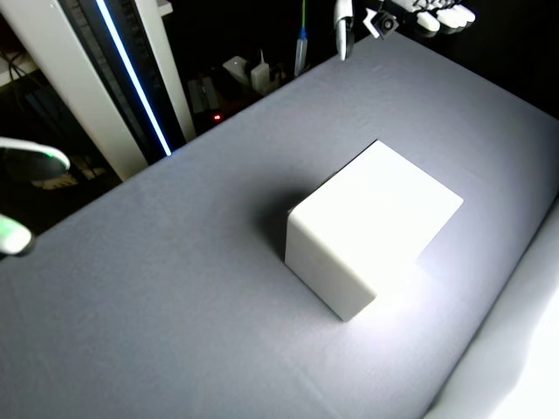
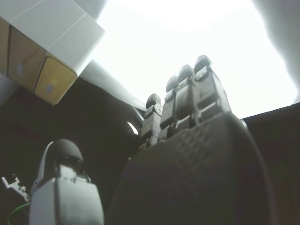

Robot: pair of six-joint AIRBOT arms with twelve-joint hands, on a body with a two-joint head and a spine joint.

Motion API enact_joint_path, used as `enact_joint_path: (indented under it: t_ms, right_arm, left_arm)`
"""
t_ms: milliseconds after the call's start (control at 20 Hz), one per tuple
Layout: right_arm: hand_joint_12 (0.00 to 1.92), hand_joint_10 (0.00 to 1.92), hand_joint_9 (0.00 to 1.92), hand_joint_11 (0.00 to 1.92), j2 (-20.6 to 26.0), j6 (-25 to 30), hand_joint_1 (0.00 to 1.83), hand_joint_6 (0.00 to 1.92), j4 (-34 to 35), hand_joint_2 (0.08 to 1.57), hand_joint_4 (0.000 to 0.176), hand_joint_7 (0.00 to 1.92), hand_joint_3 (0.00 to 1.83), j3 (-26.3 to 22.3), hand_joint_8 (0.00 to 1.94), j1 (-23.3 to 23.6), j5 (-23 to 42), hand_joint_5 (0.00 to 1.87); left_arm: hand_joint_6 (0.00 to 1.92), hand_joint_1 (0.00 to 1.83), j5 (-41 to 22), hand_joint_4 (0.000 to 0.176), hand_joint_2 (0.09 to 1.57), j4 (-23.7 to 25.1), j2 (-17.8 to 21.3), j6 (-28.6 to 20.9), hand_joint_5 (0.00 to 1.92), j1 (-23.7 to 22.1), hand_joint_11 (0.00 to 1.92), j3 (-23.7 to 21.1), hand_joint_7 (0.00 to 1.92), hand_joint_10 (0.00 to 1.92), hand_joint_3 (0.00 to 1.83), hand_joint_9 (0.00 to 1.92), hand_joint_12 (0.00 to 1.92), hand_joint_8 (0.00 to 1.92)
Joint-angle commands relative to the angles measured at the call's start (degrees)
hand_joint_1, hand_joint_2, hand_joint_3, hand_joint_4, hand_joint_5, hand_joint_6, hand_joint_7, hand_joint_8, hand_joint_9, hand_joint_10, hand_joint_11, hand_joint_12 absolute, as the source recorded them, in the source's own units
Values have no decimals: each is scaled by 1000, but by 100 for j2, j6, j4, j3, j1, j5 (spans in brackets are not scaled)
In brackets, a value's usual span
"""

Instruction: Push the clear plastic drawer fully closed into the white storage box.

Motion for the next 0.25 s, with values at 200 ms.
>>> enact_joint_path:
  t_ms: [200]
  right_arm:
    - [162, 0, 49, 0, 10, 46, 0, 0, 191, 1088, 109, 63, 0, 29, 0, 15, 718, 33]
  left_arm:
    - [0, 206, -715, 171, 998, 52, 7, -29, 0, -57, 0, 42, 0, 0, 0, 0, 0, 0]
